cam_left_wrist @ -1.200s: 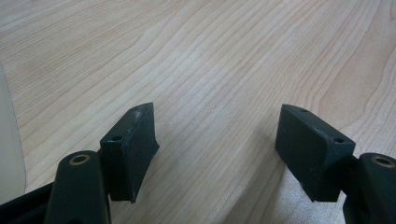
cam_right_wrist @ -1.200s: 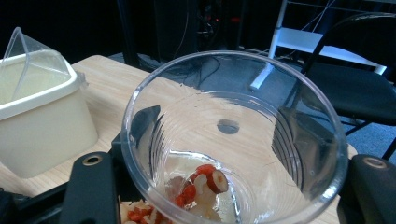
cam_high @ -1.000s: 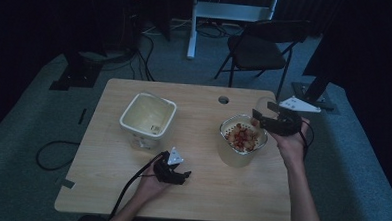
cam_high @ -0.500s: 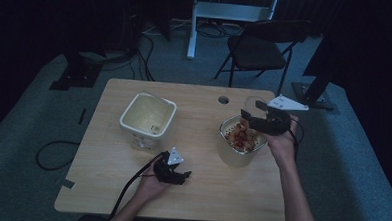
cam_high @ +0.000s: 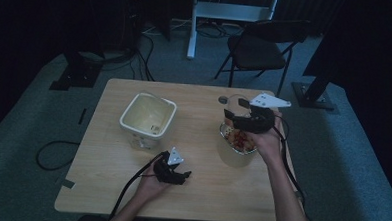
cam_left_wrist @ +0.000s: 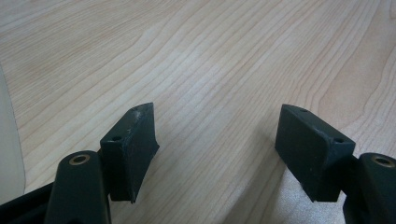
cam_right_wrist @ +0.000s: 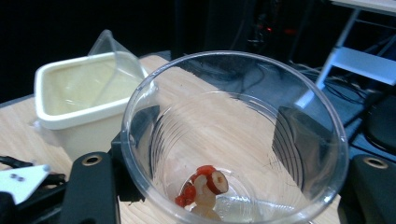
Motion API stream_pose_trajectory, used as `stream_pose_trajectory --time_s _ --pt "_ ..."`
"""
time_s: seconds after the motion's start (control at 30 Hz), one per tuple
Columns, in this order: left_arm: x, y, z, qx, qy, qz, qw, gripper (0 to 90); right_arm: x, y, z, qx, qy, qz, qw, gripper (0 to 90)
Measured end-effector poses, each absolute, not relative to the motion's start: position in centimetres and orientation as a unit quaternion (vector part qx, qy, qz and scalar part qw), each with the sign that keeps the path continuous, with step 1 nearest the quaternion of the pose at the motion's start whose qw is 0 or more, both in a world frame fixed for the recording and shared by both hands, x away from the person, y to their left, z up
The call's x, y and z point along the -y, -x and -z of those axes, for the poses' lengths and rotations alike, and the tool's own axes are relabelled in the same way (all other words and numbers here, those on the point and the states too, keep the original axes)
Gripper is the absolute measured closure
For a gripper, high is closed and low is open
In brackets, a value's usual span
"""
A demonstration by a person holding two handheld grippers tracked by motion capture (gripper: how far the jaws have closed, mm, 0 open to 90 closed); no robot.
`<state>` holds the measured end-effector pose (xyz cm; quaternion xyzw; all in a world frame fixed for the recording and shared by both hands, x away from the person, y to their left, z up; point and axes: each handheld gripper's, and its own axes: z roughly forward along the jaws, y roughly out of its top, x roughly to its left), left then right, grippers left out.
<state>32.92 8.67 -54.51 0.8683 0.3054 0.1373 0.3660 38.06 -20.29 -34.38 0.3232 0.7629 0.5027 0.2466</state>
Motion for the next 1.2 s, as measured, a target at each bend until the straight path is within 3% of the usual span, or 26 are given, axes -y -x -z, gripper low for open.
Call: stream_pose_trajectory --time_s 0.73,1.2 --pt "-8.7 -32.9 54.5 -0.304 -0.868 -0.138 0.367 30.0 14.9 -41.4 37.2 -0.783 -0.296 -0.513 0.189 32.7" --pt "-8.6 -32.9 54.5 -0.304 -0.868 -0.137 0.367 30.0 10.2 -41.1 36.3 -0.787 -0.246 -0.546 0.148 32.5"
